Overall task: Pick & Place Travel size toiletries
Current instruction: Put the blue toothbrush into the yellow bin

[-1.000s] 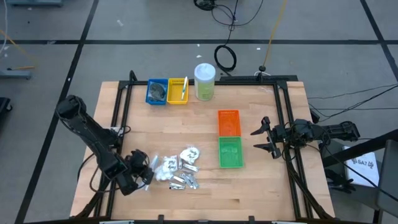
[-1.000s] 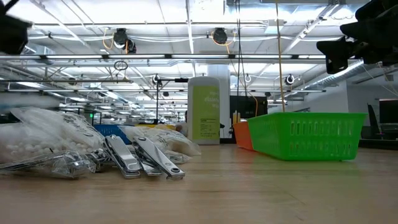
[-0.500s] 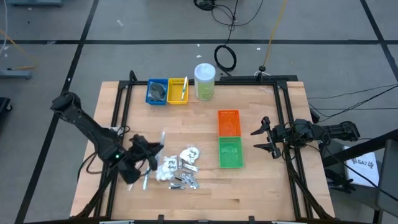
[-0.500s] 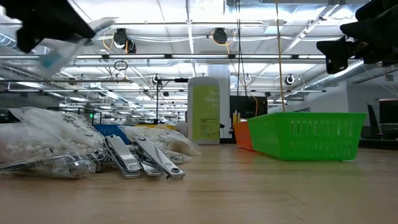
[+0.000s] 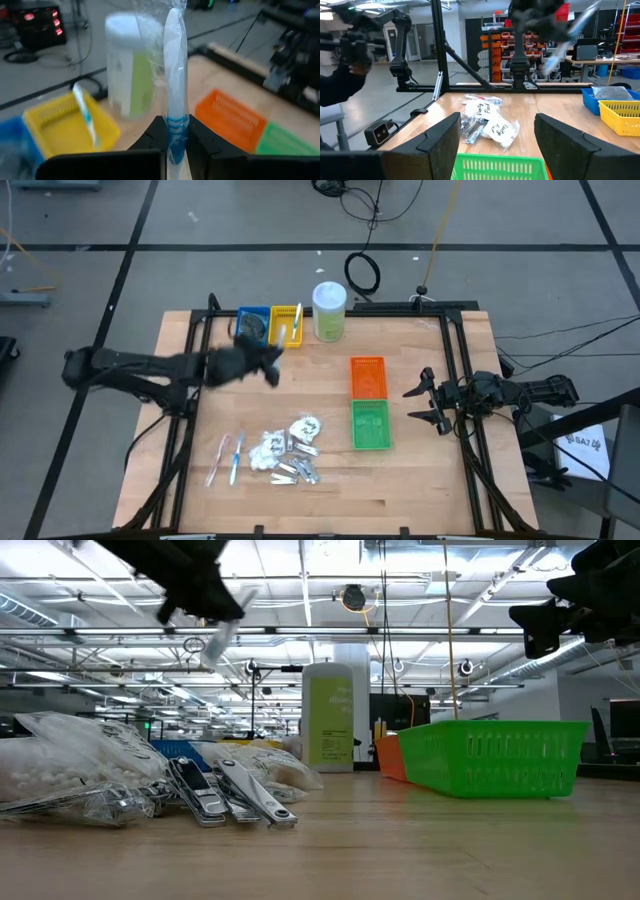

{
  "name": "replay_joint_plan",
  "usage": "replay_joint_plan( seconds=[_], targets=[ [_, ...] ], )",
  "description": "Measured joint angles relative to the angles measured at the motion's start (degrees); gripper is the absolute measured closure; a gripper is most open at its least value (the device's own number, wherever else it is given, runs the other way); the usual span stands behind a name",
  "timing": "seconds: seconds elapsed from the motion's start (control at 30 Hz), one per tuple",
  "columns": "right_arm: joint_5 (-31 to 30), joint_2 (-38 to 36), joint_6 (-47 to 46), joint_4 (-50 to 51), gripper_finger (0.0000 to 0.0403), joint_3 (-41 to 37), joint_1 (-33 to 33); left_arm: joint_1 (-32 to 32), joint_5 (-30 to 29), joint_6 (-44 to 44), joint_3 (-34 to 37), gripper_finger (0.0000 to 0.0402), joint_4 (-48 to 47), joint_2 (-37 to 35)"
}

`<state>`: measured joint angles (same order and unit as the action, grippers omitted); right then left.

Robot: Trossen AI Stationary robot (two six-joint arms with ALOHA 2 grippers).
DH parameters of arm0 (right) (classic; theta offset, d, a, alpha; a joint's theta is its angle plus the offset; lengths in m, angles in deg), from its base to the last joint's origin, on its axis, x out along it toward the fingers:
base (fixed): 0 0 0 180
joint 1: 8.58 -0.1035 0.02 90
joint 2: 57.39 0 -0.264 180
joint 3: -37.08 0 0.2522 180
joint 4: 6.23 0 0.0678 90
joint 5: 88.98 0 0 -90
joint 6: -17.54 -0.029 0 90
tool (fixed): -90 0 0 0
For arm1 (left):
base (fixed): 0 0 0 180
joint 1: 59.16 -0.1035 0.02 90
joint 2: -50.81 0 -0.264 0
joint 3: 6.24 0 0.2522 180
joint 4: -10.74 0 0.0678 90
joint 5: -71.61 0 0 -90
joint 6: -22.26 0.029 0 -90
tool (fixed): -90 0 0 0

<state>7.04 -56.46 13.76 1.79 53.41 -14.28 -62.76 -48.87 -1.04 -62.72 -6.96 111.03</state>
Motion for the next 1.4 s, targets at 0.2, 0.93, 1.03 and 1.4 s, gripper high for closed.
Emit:
replay_joint_plan(
  seconds=[0.2, 0.93, 1.03, 1.4],
  targets=[
    [0.0, 0.0, 0.0, 0.0, 0.0161, 0.0, -0.01, -21.66, 22.39, 5.62, -0.09, 0.038, 14.15, 4.37],
    [0.0, 0.0, 0.01, 0.0, 0.0161, 0.0, 0.0, -41.02, 36.5, 4.45, -0.02, 0.0372, 30.82, 33.95],
    [0.0, 0.0, 0.0, 0.0, 0.0161, 0.0, 0.01, -41.07, 35.72, 4.92, -0.02, 0.0371, 30.77, 34.43],
    [0.0, 0.0, -0.01, 0.02, 0.0161, 0.0, -0.01, -40.37, 36.41, 4.93, -0.02, 0.0328, 30.84, 34.43]
  ],
)
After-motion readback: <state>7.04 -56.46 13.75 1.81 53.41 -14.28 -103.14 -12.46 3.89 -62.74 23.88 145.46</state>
